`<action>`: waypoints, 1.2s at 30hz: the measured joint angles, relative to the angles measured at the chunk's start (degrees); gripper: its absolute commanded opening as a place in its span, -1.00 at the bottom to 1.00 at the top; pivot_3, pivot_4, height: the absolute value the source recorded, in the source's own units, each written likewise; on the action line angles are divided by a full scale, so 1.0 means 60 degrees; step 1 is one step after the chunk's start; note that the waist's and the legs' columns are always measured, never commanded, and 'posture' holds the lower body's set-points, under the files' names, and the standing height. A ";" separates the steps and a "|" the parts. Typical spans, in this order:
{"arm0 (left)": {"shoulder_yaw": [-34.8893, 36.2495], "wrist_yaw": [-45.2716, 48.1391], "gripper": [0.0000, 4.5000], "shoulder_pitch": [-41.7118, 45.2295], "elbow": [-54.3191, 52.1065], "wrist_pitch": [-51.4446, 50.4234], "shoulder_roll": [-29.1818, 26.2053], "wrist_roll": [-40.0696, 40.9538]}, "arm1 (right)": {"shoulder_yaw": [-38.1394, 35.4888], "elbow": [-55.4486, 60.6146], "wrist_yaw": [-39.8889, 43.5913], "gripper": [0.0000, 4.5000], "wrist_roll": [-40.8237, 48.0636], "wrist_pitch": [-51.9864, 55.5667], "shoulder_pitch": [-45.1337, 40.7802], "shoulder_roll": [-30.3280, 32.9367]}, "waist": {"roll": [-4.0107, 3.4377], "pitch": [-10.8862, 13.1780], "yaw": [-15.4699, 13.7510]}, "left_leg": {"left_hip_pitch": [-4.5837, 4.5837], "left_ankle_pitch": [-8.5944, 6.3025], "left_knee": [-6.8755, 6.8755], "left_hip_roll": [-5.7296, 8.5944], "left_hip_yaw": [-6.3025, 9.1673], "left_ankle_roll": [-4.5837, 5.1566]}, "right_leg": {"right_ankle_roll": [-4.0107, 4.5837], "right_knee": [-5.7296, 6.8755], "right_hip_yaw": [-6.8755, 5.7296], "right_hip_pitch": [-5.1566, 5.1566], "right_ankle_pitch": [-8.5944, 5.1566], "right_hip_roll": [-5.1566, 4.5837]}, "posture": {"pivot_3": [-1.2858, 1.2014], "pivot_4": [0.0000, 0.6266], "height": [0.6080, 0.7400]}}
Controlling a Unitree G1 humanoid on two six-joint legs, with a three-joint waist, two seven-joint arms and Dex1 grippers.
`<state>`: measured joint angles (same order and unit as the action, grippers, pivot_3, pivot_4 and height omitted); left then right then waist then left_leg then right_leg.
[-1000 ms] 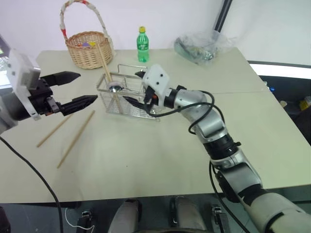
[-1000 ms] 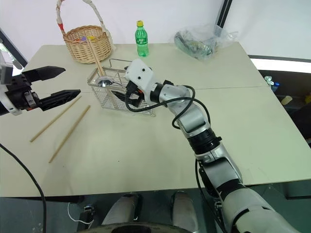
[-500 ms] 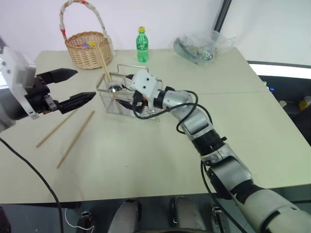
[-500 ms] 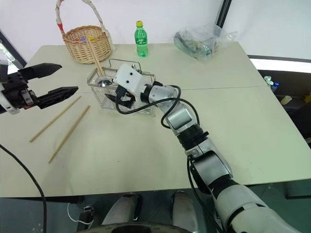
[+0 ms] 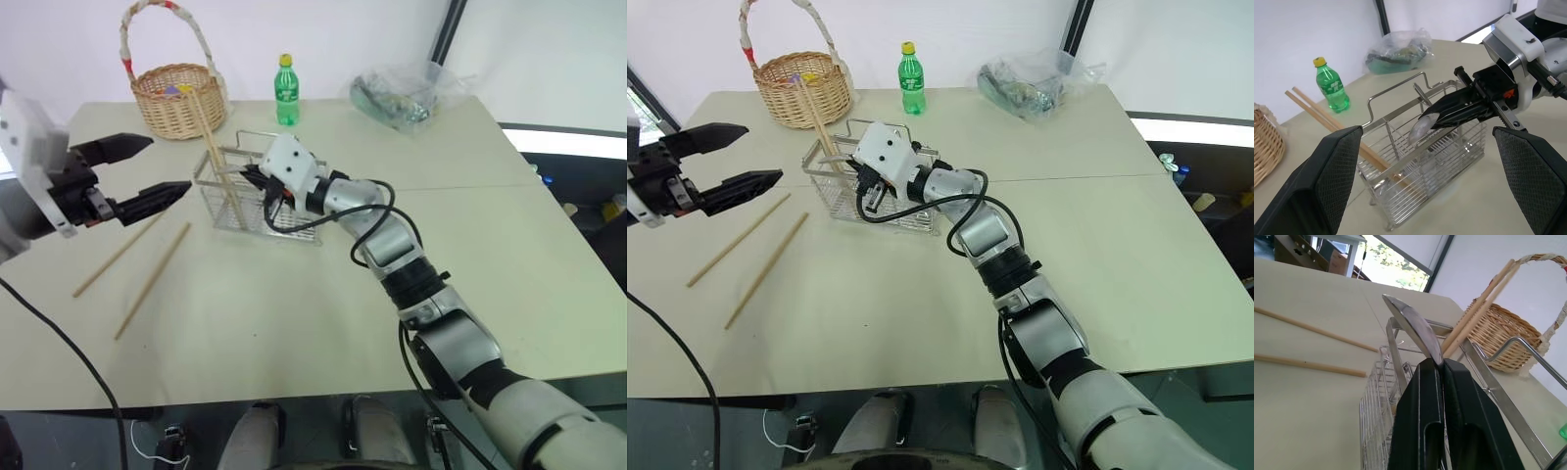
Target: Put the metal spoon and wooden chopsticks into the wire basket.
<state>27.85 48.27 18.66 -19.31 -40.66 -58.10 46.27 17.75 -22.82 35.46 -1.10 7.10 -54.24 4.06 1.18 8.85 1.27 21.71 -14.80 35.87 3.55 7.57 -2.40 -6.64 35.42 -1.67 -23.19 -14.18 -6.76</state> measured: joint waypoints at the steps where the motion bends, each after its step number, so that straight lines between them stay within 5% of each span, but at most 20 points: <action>1: 0.0000 0.0000 1.00 0.0018 0.0003 0.0001 0.0000 -0.0004 | 0.0000 0.0001 0.0011 -0.98 0.0000 0.0006 0.0000 0.0004 | 0.0000 0.0000 0.0000 | 0.0000 0.0000 0.0000 0.0000 0.0000 0.0000 | 0.0000 0.0001 0.0000 0.0000 0.0000 0.0000 | 0.03 -0.52 0.00; 36: -0.0776 0.0289 1.00 0.0846 0.0610 0.0435 0.0012 -0.0494 | -0.2113 0.2596 -0.1238 -0.98 0.1488 0.3291 0.0142 0.0328 | 0.0001 -0.0001 -0.0041 | 0.0006 0.0002 -0.0001 0.0001 0.0005 -0.0003 | 0.0001 0.0000 -0.0001 0.0001 0.0001 -0.0001 | 0.03 -0.52 0.00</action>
<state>23.20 50.01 23.74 -15.65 -38.05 -58.03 43.30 5.07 -7.24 28.04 7.82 26.85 -53.39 6.02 1.18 8.85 1.03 21.75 -14.79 35.87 3.55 7.60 -2.41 -6.64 35.42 -1.67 -23.19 -14.18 -6.77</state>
